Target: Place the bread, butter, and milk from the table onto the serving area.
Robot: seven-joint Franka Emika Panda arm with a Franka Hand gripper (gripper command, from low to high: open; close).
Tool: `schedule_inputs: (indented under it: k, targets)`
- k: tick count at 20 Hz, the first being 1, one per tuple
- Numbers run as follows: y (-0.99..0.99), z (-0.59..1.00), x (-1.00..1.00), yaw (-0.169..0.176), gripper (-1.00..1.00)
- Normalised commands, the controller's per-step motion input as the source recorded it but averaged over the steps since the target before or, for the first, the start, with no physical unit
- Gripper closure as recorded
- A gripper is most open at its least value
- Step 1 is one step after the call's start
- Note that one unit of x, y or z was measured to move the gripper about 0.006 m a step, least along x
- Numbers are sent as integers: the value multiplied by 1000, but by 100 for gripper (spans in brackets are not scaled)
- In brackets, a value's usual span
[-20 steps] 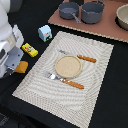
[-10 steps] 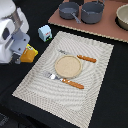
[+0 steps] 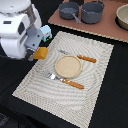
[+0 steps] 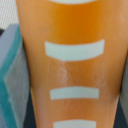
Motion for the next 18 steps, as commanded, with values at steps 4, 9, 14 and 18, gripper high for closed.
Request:
schedule_inputs:
  k: [4, 9, 14, 18]
  targets:
    - [237, 187, 936, -33, 100]
    - [279, 241, 997, -18, 100]
    - [286, 191, 1000, -17, 100]
    - [250, 116, 1000, -21, 100]
